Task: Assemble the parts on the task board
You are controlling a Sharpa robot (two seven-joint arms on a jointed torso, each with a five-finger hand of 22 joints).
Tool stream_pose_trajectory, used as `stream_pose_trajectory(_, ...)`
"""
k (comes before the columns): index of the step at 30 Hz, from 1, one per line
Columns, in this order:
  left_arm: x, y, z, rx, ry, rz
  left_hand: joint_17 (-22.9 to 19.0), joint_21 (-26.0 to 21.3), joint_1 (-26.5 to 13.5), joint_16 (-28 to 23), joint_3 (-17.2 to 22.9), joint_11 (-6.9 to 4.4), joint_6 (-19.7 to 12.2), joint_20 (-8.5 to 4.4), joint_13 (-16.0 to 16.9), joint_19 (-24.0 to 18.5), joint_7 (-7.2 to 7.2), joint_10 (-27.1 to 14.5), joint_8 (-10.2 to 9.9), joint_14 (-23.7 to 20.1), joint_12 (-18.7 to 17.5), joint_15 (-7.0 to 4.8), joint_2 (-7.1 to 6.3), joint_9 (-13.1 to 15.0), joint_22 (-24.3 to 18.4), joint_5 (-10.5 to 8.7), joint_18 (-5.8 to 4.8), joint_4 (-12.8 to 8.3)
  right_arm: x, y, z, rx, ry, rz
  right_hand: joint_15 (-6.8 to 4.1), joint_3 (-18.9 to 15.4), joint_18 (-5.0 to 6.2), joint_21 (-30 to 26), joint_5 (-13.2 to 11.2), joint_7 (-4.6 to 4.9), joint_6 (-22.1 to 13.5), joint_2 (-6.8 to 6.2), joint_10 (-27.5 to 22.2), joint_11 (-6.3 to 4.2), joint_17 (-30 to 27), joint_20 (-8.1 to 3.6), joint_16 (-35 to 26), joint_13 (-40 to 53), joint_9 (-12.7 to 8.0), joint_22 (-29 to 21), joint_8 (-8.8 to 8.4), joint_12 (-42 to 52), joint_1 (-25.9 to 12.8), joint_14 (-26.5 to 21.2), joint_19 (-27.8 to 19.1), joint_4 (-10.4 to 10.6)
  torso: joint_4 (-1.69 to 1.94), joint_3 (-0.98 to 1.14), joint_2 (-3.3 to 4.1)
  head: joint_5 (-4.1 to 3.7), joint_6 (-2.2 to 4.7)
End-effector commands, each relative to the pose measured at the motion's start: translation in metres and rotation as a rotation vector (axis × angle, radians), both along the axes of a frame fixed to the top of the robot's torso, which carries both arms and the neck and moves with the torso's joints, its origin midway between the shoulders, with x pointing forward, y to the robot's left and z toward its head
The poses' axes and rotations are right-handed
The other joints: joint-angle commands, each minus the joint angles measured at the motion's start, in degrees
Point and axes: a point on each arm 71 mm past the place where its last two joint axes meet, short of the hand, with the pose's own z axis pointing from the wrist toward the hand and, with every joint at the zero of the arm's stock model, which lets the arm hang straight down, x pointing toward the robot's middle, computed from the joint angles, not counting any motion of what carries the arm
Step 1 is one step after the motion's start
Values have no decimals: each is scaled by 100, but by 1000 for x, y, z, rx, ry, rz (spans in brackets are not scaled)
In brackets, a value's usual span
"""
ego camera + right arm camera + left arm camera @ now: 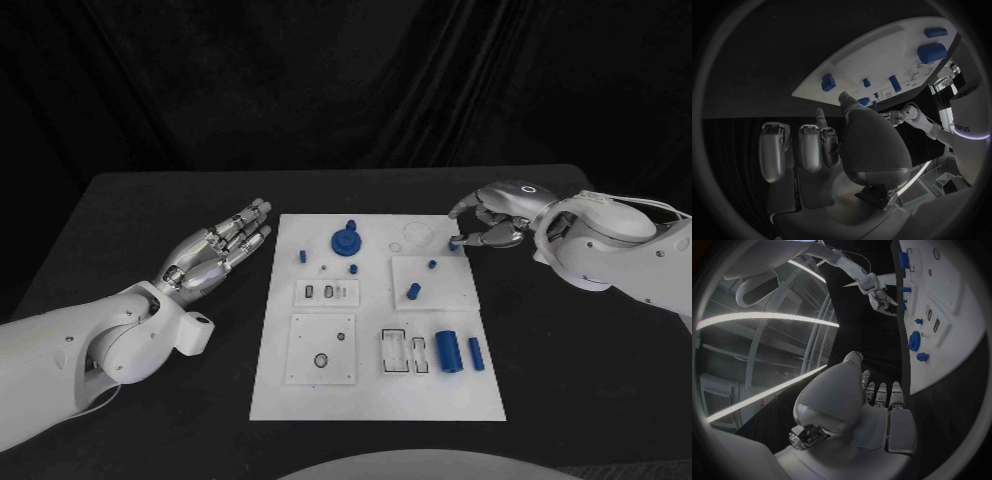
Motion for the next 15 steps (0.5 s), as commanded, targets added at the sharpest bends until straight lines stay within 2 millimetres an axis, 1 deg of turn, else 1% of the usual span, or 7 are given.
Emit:
stream_pose_trajectory(1,-2,-1,5,-58,-60,-15,-9,-19,61,-21,19,38,-15,53,-6,4,12,-11,5,8,-38,46,-8,-2,-9,-1,105,2,-1,-1,0,-2,-18,5,-36,0,-90,15,40,-23,17,16,606,-35,899,-25,17,1510,-7,1232,-23,15,108,481,346,56,1,-6,4,1,8)
stream_pose_trajectory(5,-2,-1,5,-57,-59,-14,-9,-19,61,-21,19,38,-15,53,-6,4,12,-11,5,8,-38,46,-8,-2,-9,-1,105,2,-1,-2,-2,-4,-12,6,-35,-7,-91,14,59,-19,46,6,606,-32,895,-25,14,1510,-1,1233,-11,15,140,480,346,81,6,-9,4,1,14)
stream_pose_trajectory(8,-2,0,5,-56,-58,-13,-9,-19,61,-21,19,38,-15,53,-6,4,12,-11,5,8,-38,46,-8,-2,-9,-1,105,2,-1,-1,-3,-6,-5,6,-34,-14,-91,15,64,-16,65,-4,606,-30,894,-24,14,1510,4,1235,-2,15,158,480,347,98,8,-15,-1,3,1)
stream_pose_trajectory(9,-2,0,5,-56,-58,-12,-9,-19,61,-21,19,38,-15,53,-6,4,12,-11,5,8,-38,46,-8,-2,-9,-1,105,2,-2,-1,-4,-6,-3,7,-30,-24,-92,17,68,-11,113,-13,606,-27,894,-23,15,1510,19,1238,22,15,190,480,349,135,8,-15,-1,0,-5)
stream_pose_trajectory(13,-2,1,5,-55,-57,-11,-9,-19,61,-21,19,38,-15,53,-6,4,12,-11,5,8,-38,46,-8,-2,-9,-1,105,2,-2,0,-7,-7,5,10,-29,-31,-91,12,75,-10,153,-19,606,-25,892,-21,14,1510,35,1236,44,15,228,479,346,162,7,-11,2,1,-5)
stream_pose_trajectory(15,-2,1,5,-54,-56,-12,-9,-19,66,-21,29,39,-22,58,-6,4,14,-11,4,8,-38,48,-9,-3,-9,0,107,-6,-3,0,-8,-7,9,11,-28,-34,-91,11,94,-10,188,-23,606,-25,895,-20,16,1510,51,1237,65,15,265,480,346,184,10,-10,0,-4,-25)
